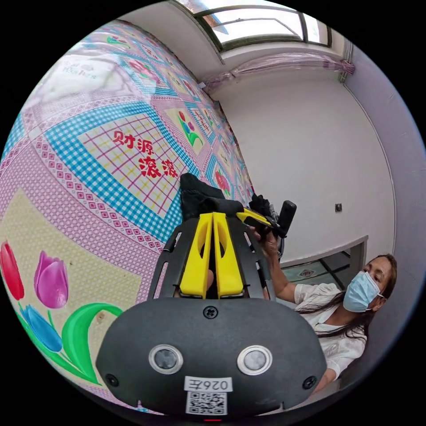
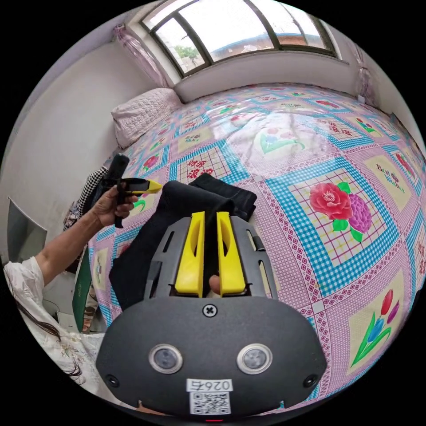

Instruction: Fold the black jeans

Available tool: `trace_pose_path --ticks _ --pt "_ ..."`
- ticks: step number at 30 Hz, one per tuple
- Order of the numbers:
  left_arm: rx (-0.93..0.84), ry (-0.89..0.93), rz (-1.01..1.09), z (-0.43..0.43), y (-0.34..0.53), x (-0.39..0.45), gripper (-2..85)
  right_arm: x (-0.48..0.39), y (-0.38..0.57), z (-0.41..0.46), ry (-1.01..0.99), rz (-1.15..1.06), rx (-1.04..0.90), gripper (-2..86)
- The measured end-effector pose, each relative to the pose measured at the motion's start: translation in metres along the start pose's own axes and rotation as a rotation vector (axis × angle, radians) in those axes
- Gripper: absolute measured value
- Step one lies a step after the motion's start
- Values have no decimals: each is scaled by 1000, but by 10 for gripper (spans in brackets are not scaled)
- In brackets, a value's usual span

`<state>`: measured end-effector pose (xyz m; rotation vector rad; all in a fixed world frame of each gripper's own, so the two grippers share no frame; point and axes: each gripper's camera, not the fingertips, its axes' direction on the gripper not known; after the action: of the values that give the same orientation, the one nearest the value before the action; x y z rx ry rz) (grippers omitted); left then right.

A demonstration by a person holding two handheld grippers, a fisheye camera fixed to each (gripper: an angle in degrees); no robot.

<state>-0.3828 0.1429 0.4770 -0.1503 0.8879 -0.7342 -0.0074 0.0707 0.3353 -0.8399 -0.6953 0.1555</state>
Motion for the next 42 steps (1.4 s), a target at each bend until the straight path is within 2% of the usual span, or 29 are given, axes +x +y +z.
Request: trace_pose_path --ticks 3,6,12,14,16,21,23,26,29,31,33,35,38,40,42 --pt "118 77 -76 -16 18 -12 -10 5 3 17 -17 17 -33 33" --pt "172 123 16 -11 29 17 -10 -3 17 2 -6 48 40 62" --pt "10 -126 241 76 35 91 -10 -71 50 -20 -7 -56 258 55" --pt "-69 -256 251 118 34 94 -10 -83 44 4 55 -78 196 38" --pt "-144 -362 274 146 34 90 -10 -83 37 44 185 -88 33 15" --pt "-61 -213 186 146 55 77 -10 -78 51 25 115 14 83 -8" --pt "-17 -252 213 141 77 95 -10 -91 67 2 126 -7 130 -9" --pt "7 -306 292 141 113 120 -10 -119 109 -27 31 -54 157 -9" --pt "-49 -401 270 158 139 119 -10 -155 161 -29 -57 -91 115 -10" --pt "-84 -370 230 168 146 109 -10 -177 188 -6 12 -105 -13 -10" --pt "-84 -306 189 169 153 101 -10 -199 219 -3 108 -101 40 -10" --pt "-51 -260 159 165 171 101 -10 -213 222 -8 148 -104 6 -9" --pt "58 -303 199 145 205 130 -10 -240 229 -25 230 -132 0 -9" --pt "125 -316 256 127 230 159 -10 -258 243 -50 298 -161 78 -9" --pt "210 -361 333 102 261 196 -10 -283 270 -106 349 -182 277 -9"
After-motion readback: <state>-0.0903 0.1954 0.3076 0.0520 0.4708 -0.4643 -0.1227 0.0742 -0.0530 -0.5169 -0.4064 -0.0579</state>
